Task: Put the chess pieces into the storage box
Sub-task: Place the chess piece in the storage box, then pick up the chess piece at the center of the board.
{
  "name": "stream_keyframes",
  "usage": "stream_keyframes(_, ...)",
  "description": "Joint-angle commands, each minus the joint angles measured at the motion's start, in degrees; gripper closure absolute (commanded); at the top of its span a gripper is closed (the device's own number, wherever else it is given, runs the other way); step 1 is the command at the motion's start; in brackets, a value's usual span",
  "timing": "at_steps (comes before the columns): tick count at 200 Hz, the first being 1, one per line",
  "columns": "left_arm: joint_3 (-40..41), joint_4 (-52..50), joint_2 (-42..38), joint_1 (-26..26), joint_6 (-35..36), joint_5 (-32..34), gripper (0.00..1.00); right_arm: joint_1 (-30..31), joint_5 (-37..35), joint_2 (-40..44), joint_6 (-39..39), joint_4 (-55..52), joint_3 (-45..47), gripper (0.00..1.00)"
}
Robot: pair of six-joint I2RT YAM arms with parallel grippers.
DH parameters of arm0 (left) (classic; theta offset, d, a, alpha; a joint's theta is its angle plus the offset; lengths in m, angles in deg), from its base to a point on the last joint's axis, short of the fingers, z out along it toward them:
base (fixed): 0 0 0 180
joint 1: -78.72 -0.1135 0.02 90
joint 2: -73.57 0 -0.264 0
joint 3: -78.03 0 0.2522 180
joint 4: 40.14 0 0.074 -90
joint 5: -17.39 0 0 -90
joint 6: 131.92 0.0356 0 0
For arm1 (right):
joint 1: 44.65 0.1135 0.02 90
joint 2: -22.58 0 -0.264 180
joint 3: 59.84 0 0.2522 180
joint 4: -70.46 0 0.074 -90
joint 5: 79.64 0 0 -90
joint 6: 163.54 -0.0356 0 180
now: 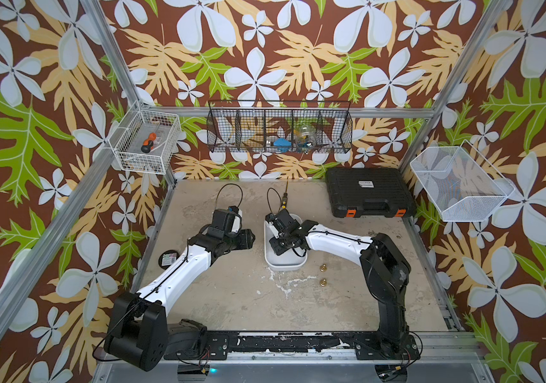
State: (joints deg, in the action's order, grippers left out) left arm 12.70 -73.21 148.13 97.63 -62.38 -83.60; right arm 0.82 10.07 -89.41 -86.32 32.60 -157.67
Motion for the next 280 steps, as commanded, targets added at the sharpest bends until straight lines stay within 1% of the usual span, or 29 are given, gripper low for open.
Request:
stream_keyframes(1, -2.0, -0.1, -0.1, 0.0, -0.3, -2.3, 0.39, 0.0, 1.2, 6.9, 1.0, 1.7, 0.9, 0.6)
stream_keyframes(9, -3.1, 0.1, -0.3, 0.5, -0.4, -2.2, 0.39, -0.3, 2.3, 10.1, 1.2, 2.1, 1.6, 0.59)
stream_keyframes(19, -5.1, -0.2, -0.1, 3.0, 0.3, 0.9, 0.39, -1.3, 3.7, 14.9, 0.3, 4.9, 4.4, 0.57)
stream_keyframes(32, -9.7, -2.3, 2.2, 8.5, 3.1, 4.0, 0.39, -4.3, 6.4, 21.8, -3.4, 10.3, 11.2, 0.57)
stream_keyframes(40, -13.2, -4.3, 4.6, 12.5, 3.9, 5.8, 0.4, -7.6, 8.3, 26.2, -6.6, 14.4, 16.5, 0.57)
stream_keyframes(54, -18.0, -5.9, 8.5, 18.8, 4.5, 6.2, 0.41, -13.1, 10.0, 34.8, -11.2, 23.0, 27.8, 0.56)
stream_keyframes(63, -20.2, -5.8, 10.8, 23.0, 4.9, 7.0, 0.43, -15.8, 8.4, 40.0, -12.5, 27.1, 34.1, 0.55)
stream_keyframes(71, -21.7, -5.5, 12.8, 26.3, 5.6, 7.9, 0.46, -17.5, 5.9, 44.2, -12.5, 29.9, 39.8, 0.54)
stream_keyframes(79, -23.1, -5.2, 15.0, 29.1, 6.4, 8.2, 0.46, -18.9, 4.3, 47.6, -12.2, 32.1, 44.7, 0.54)
stream_keyframes(94, -25.1, -4.6, 19.5, 32.4, 6.9, 7.0, 0.51, -21.1, 1.5, 52.3, -12.8, 32.7, 51.3, 0.53)
stream_keyframes(111, -26.4, -3.9, 23.7, 35.2, 6.3, 7.1, 0.52, -21.7, -1.2, 56.2, -13.8, 31.7, 56.7, 0.53)
stream_keyframes(132, -27.4, -2.7, 27.0, 37.4, 6.1, 7.2, 0.52, -21.7, -3.4, 62.0, -14.4, 31.9, 63.4, 0.52)
stream_keyframes(146, -28.0, -2.2, 28.9, 37.9, 5.8, 6.8, 0.52, -21.6, -7.1, 67.5, -15.6, 30.4, 67.3, 0.51)
stream_keyframes(161, -28.4, -1.6, 30.7, 38.3, 5.8, 6.2, 0.53, -21.6, -8.6, 73.6, -15.0, 30.0, 71.5, 0.47)
stream_keyframes(178, -29.3, -1.5, 32.6, 38.9, 6.4, 6.1, 0.54, -21.6, -11.0, 79.8, -15.0, 25.9, 73.0, 0.46)
stream_keyframes(194, -30.4, -1.7, 34.6, 39.4, 6.6, 6.0, 0.54, -21.6, -11.0, 83.0, -14.4, 23.2, 73.9, 0.45)
stream_keyframes(219, -31.9, -1.5, 37.5, 39.4, 6.5, 5.4, 0.56, -21.6, -10.0, 84.1, -16.2, 19.4, 73.4, 0.45)
stream_keyframes(247, -34.4, -2.7, 40.5, 39.6, 6.6, 5.8, 0.57, -21.2, -3.4, 80.8, -20.0, 16.9, 73.6, 0.45)
stream_keyframes(265, -35.1, -2.9, 41.6, 39.6, 7.0, 6.5, 0.57, -19.1, -2.3, 79.4, -20.7, 16.6, 73.6, 0.46)
stream_keyframes(280, -36.0, -3.4, 42.8, 39.7, 7.4, 6.9, 0.58, -17.0, -1.1, 79.2, -19.4, 17.8, 73.9, 0.45)
